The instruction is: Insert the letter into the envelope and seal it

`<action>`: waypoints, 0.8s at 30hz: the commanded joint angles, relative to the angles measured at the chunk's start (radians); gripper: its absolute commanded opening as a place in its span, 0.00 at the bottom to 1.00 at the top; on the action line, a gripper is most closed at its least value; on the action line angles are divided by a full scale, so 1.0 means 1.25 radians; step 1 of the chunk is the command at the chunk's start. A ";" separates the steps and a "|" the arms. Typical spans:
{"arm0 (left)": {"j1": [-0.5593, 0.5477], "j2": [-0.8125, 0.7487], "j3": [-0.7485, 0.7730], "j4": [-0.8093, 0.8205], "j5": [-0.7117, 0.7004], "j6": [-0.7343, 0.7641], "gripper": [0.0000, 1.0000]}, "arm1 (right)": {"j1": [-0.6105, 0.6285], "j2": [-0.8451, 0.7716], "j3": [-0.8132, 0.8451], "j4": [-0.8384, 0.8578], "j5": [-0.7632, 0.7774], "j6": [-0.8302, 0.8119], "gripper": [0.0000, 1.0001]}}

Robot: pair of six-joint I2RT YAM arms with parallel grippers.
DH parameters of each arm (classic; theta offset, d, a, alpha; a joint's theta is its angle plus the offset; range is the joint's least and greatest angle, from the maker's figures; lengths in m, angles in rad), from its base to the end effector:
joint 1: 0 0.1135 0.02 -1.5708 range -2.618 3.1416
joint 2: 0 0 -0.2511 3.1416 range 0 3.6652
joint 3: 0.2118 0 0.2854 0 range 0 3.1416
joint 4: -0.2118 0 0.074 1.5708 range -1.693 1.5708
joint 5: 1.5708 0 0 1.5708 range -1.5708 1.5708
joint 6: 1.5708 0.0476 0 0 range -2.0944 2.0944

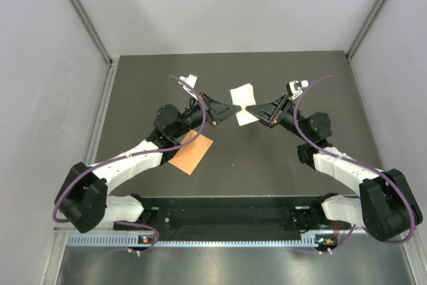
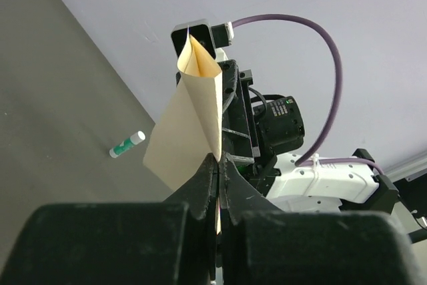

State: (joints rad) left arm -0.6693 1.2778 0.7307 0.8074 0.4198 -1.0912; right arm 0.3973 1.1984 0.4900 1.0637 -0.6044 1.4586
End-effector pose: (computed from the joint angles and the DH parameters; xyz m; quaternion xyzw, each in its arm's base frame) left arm 0.2472 -0.2203 0.2902 0.0368 0.6174 -0.6787 0.3961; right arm 0.2529 0.1355 0.2508 0.0652 0.5938 0.7292 0.3338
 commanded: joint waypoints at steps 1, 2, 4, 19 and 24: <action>-0.003 -0.043 -0.005 0.022 -0.009 0.026 0.00 | 0.015 -0.031 0.048 -0.082 -0.040 -0.073 0.30; -0.003 -0.049 -0.003 0.006 -0.012 0.035 0.00 | 0.015 -0.050 0.059 -0.125 -0.057 -0.135 0.47; -0.002 -0.078 -0.003 -0.050 -0.020 0.057 0.00 | 0.016 -0.079 0.092 -0.295 -0.064 -0.262 0.59; -0.002 -0.129 0.004 -0.084 0.104 0.010 0.00 | 0.013 -0.139 0.220 -0.528 -0.178 -0.486 0.88; -0.003 -0.137 0.014 -0.183 0.066 0.053 0.00 | 0.015 -0.154 0.197 -0.422 -0.176 -0.434 0.48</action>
State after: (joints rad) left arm -0.6697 1.1175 0.7216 0.6552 0.5129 -1.0565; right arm 0.4061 1.0355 0.7246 0.3908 -0.7895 0.8688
